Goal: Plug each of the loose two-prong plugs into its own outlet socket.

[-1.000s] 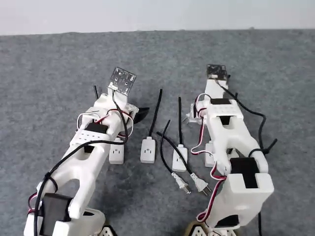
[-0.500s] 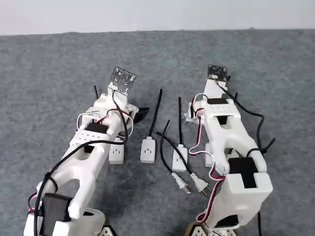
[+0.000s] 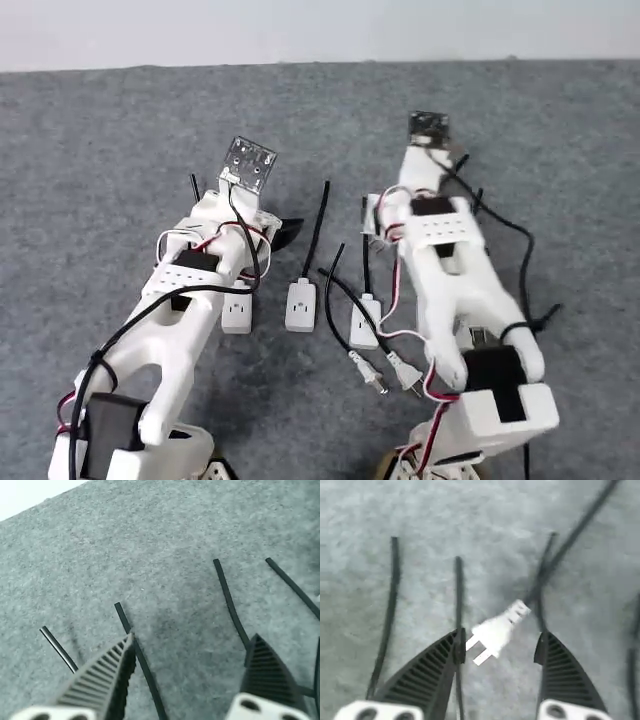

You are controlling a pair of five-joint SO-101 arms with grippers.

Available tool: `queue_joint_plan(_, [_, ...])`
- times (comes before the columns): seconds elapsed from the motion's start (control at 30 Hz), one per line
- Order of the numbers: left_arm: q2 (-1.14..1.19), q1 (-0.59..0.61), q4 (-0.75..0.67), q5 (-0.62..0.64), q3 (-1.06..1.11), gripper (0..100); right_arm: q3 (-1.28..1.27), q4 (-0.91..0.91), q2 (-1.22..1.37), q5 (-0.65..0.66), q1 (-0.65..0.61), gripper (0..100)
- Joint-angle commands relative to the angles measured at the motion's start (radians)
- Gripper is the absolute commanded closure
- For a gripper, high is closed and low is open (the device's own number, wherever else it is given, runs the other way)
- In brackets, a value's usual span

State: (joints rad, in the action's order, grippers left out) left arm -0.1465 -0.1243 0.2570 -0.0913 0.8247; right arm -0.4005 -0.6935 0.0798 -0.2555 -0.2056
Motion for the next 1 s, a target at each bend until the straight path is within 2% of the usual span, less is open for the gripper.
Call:
queue_joint_plan(0.0, [-0.006, -0.002, 0.002, -0.009, -0.051, 67, 0.006, 0.139, 0.05, -0.009, -0.028, 77.2])
queue_joint_plan(0.2, [-0.012, -0.002, 0.003, -0.009, -0.048, 67, 0.015, 0.24, 0.18, -0.008, 0.004, 77.2])
queue_joint_plan(0.6, [-0.012, 0.0, 0.003, -0.009, -0.048, 67, 0.04, 0.012, 0.209, -0.009, 0.048, 77.2])
queue_joint_plan(0.97, [-0.008, 0.0, 0.003, -0.009, -0.048, 67, 0.037, -0.002, 0.209, -0.009, 0.053, 77.2])
